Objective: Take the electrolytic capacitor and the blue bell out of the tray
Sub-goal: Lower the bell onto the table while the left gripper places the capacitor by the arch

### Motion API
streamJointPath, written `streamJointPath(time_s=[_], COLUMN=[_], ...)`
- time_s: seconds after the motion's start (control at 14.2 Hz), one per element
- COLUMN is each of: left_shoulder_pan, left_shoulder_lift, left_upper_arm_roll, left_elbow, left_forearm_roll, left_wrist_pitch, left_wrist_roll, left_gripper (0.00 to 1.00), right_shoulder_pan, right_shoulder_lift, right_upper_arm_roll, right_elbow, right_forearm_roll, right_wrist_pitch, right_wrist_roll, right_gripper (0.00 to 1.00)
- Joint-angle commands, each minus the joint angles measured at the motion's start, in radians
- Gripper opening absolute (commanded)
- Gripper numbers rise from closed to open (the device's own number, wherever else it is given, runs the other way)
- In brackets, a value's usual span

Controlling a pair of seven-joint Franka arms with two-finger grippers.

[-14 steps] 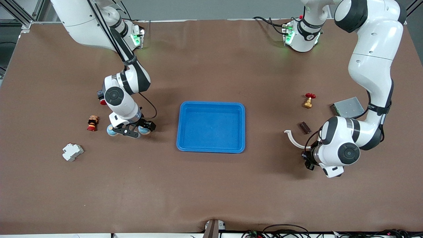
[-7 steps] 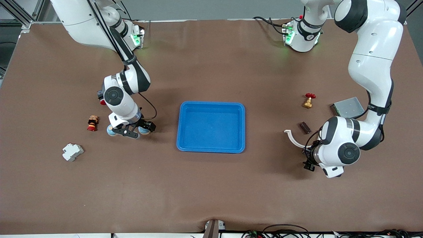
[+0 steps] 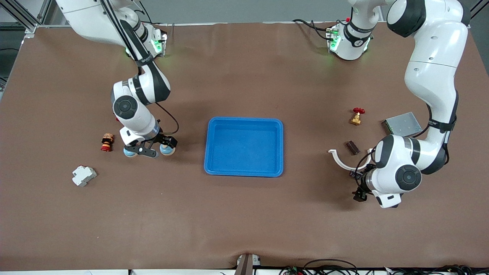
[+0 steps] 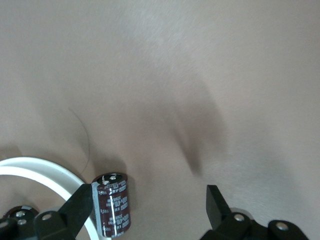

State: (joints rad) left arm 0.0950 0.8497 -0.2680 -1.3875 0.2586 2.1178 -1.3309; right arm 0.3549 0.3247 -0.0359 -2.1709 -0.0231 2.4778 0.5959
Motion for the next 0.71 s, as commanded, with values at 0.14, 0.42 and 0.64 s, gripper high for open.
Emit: streamJointPath(time_s=[0.14, 0.42, 0.64], left_shoulder_pan=[0.035, 0.070, 0.127], left_shoulder_lift=[-0.057, -0.112, -0.179], left_upper_arm_roll=[0.001, -0.002, -0.011], left_elbow=[-0.001, -0.001, -0.004], left_forearm_roll=[0.021, 0.019, 0.007], left_wrist_pitch=[-0.016, -0.120, -0.182], left_wrist_roll=[0.064, 0.270, 0.491], left_gripper=[1.00, 1.00, 1.00], right_shoulder_pan=[-0.048, -0.112, -0.195], right_shoulder_lift=[-0.044, -0.088, -0.119], right_upper_arm_roll=[0.010, 0.007, 0.007], right_elbow=[0.054, 0.051, 0.054], right_forearm_roll=[0.006, 0.006, 0.006], right_wrist_pitch=[-0.144, -0.168, -0.184], right_wrist_roll=[-0.074, -0.224, -0.411], right_gripper=[1.00, 1.00, 1.00])
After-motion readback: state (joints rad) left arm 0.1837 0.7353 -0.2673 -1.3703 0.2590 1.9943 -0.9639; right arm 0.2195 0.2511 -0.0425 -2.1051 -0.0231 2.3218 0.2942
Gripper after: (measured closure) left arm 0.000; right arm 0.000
